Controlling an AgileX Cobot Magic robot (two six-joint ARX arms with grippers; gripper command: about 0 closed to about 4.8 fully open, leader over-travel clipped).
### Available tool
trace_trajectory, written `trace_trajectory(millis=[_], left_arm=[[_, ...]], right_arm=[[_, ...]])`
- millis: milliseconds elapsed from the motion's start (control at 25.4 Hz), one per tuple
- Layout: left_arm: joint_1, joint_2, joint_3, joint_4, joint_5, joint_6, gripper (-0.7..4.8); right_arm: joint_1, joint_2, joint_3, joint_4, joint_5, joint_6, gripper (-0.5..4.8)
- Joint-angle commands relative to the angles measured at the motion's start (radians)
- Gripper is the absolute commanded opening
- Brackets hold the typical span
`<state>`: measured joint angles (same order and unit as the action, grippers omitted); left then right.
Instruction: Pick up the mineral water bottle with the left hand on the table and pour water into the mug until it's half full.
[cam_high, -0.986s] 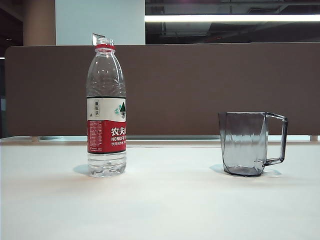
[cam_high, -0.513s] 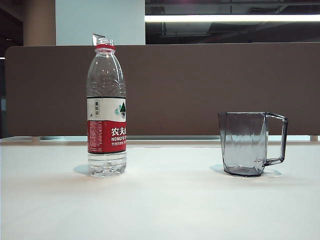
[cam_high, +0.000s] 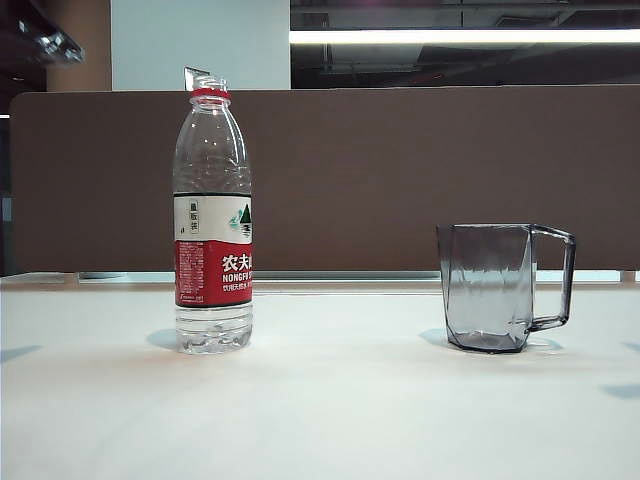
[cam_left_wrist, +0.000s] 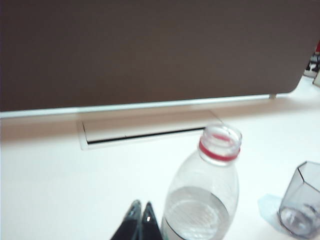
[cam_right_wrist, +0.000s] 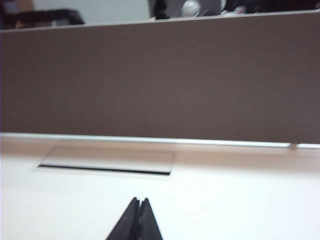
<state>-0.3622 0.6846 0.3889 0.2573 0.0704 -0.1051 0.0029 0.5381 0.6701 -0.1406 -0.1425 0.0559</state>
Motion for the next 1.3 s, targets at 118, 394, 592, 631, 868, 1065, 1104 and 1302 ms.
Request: trace_trajectory(millis=[118, 394, 592, 631, 868, 1065, 1104, 1302], left_arm=[[-0.096, 0.071, 0.005, 0.032, 0.002, 0.026, -0.06], [-0.142, 0.103, 0.004, 0.037, 0.002, 0.027, 4.79], [-0.142, 0.134, 0.002, 0.042, 0.002, 0.027, 4.79], [-0.142, 0.146, 0.002, 0.047, 0.002, 0.027, 4.79], [-0.141, 0.279, 0.002, 0.218, 0.002, 0.027, 4.79], [-0.141, 0.428, 0.002, 0.345, 0.002, 0.043, 4.79], [-0.141, 0.445, 0.002, 0.359, 0.002, 0.05, 4.79], [-0.141, 0.542, 0.002, 0.459, 0.003, 0.053, 4.79]], right_arm=[[0.1, 0.032, 0.024, -0.021, -0.013, 0.003, -0.09], [0.251, 0.032, 0.024, -0.046, 0.046, 0.0, -0.09], [0.28, 0.033, 0.023, -0.047, 0.062, 0.0, -0.09], [0.283, 0.033, 0.023, -0.047, 0.062, 0.0, -0.09], [0.285, 0.032, 0.023, -0.047, 0.061, 0.0, -0.09], [0.285, 0.032, 0.023, -0.047, 0.059, 0.0, -0.09], [0.285, 0.032, 0.023, -0.047, 0.057, 0.0, -0.09], [0.285, 0.032, 0.024, -0.047, 0.031, 0.0, -0.09]])
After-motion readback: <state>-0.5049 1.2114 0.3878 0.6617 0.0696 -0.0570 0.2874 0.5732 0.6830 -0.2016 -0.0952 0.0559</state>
